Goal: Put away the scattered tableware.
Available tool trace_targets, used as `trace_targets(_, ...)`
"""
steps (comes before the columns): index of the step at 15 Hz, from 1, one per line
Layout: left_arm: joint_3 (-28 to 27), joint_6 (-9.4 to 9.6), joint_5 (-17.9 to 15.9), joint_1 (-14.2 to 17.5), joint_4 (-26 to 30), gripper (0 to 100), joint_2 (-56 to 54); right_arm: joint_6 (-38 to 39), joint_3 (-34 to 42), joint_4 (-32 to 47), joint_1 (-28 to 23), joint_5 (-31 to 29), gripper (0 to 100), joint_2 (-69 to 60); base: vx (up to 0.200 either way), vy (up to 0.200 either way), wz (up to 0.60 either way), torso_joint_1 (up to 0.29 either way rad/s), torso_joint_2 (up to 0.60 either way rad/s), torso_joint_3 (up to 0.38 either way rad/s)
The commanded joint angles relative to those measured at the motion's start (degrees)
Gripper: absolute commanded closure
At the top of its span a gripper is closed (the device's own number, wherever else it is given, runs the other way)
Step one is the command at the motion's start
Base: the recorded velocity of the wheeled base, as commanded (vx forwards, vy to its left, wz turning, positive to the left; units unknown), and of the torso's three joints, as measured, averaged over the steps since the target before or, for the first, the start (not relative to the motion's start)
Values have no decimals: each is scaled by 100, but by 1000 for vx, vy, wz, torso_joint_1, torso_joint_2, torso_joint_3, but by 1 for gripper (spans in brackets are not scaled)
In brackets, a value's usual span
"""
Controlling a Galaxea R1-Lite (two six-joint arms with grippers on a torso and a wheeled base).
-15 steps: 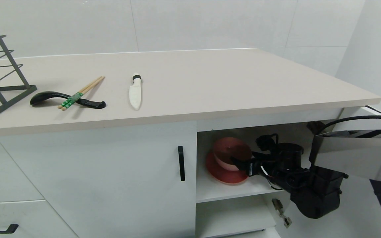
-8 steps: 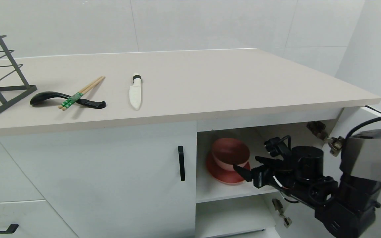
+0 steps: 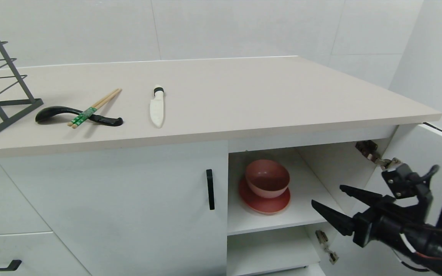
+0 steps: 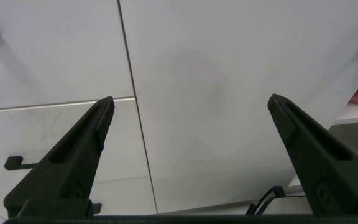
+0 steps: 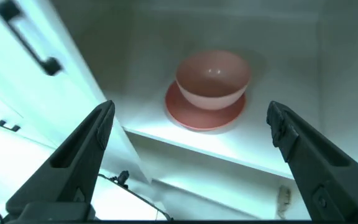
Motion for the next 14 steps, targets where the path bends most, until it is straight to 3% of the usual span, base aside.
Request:
trace_targets(1,0,-1,-3,1,0,0,9,-117,241,919,-149,105,0,-2052,0,0,0,0,0,0)
trace_targets(5,0,-1,-3,1,0,0,9,-205,241,1762,-738,412,0,-3511,0,0,0,0,0,0)
trace_targets(9,0,43,-12,1,-9,0,9,-214,233,3239,-2100,1528,0,-5664,0,0,0,0,0,0)
trace_targets(11,0,60,-12,1,-9,0,9,-214,30,4250,-2373,1862,0,-6622,0,0,0,0,0,0)
trace_targets(12,0,34,-12,1,0,0,9,-214,-365,5172,-2382,1827,0,-7343,0,0,0,0,0,0)
trace_targets(14,0,-27,-12,1,0,0,9,-170,-936,6289,-2610,1616,0,-8046,0,0,0,0,0,0)
